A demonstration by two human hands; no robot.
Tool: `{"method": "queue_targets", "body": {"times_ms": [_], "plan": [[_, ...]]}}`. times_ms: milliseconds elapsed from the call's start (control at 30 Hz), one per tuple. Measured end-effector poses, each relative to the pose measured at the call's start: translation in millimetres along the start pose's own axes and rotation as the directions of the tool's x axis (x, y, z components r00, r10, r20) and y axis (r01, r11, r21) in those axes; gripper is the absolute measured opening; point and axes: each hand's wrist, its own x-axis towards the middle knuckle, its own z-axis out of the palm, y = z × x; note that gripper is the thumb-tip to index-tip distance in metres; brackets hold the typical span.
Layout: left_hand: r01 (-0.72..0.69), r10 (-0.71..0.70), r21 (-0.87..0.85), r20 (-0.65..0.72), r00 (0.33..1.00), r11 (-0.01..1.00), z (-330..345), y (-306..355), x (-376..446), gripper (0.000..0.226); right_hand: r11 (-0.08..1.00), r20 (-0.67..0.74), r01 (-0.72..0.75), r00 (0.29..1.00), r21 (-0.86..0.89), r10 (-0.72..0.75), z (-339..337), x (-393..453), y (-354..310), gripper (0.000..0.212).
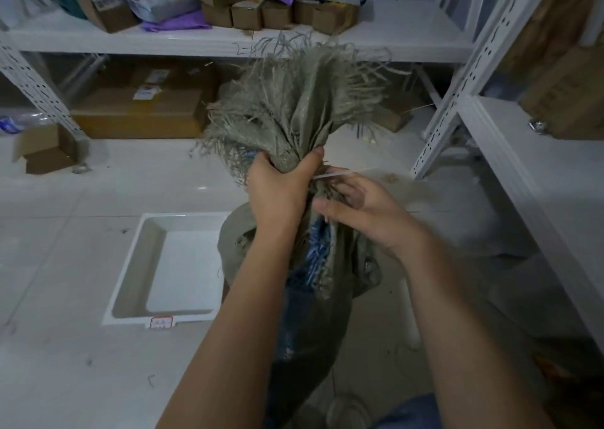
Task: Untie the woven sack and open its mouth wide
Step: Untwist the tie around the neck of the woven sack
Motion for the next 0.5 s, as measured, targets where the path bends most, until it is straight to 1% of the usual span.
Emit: {"method": "queue_targets", "body": {"times_ms": [67,100,133,167,200,267,333,400,500], "plan": [[0.025,-0.025,-0.043,0.001,1.0,0.999,3.0,2.6,-3.1,0.062,1.0,-0.058,-0.009,0.998,0.014,0.01,1.7,2.8,0.6,0.056],[0.027,-0.027,-0.07,0.004,1.0,0.997,4.0,3.8,-4.2,0.071,0.999,-0.072,-0.007,0.997,0.04,0.01,1.4,4.3,1.7,0.05],[0.028,-0.028,-0.092,0.007,1.0,0.995,4.7,4.6,-5.2,0.074,0.996,-0.085,-0.006,0.996,0.085,0.013,1.4,4.4,1.5,0.039],[0.016,-0.014,-0.125,0.02,1.0,0.992,4.9,7.2,-7.2,0.072,0.991,-0.108,-0.002,0.994,0.133,0.017,0.8,4.2,0.8,0.03],[0.009,-0.003,-0.146,0.042,0.999,0.989,4.8,8.6,-8.3,0.066,0.986,-0.141,0.007,0.99,0.169,0.017,-0.2,4.6,0.9,0.025],[0.001,0.013,-0.169,0.084,0.996,0.986,4.2,10.2,-9.1,0.056,0.975,-0.201,0.042,0.98,0.216,0.002,-2.6,6.5,0.8,0.021],[-0.012,0.027,-0.145,0.102,0.994,0.989,3.8,9.8,-10.3,0.05,0.968,-0.252,0.067,0.968,0.241,-0.005,-5.7,8.4,0.7,0.019],[-0.072,0.087,-0.11,0.139,0.986,0.991,3.8,7.6,-12.2,0.046,0.966,-0.293,0.082,0.956,0.247,-0.006,-7.8,8.9,0.2,0.018],[-0.199,0.206,-0.053,0.201,0.958,0.978,3.2,3.8,-15.1,0.043,0.963,-0.314,0.092,0.949,0.255,-0.007,-10.9,6.9,-1.1,0.016]]}}
